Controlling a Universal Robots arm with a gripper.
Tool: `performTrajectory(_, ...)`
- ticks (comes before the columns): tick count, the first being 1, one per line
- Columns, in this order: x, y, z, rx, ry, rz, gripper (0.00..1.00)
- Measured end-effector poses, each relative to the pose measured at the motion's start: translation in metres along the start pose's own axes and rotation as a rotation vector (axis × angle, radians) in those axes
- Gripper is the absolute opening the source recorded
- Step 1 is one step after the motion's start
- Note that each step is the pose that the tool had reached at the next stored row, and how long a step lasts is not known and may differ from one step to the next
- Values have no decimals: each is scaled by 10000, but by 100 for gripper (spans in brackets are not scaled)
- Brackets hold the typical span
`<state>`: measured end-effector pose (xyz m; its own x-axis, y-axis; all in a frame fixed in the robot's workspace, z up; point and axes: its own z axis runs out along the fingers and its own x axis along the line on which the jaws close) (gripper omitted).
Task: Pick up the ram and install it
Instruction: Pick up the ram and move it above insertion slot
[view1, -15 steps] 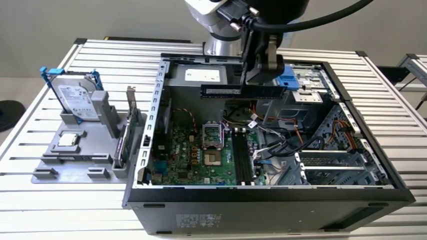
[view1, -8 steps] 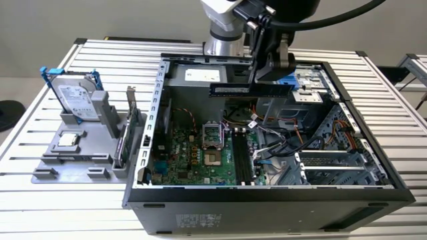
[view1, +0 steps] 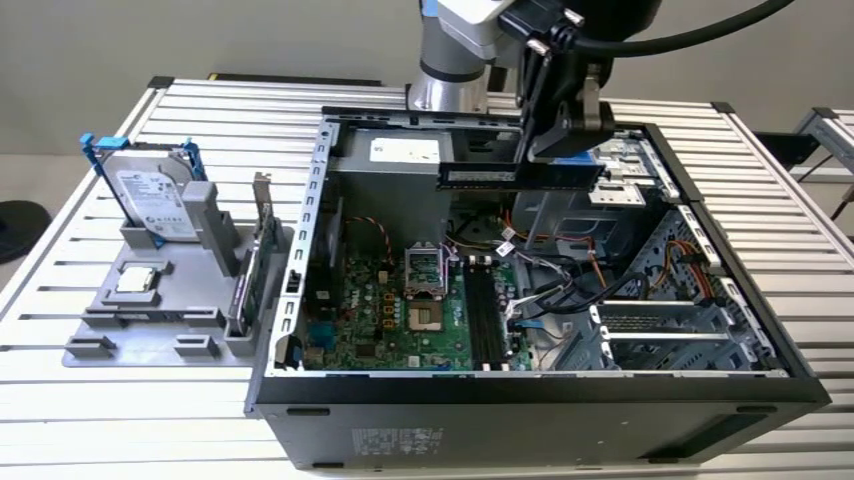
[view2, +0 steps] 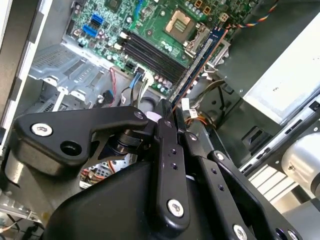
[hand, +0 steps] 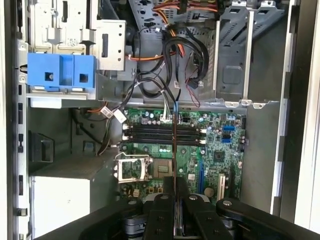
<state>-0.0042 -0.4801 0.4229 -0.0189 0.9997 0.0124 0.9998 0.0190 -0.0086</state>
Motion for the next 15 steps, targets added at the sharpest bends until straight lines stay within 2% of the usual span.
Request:
performTrajectory(4, 22, 73, 0, 0, 0, -24, 0)
performTrajectory(10, 23, 77, 0, 0, 0, -46, 0)
performTrajectory(12, 58, 78, 3, 1, -13, -54, 0)
performTrajectory(15, 177, 80, 8, 1, -26, -65, 0)
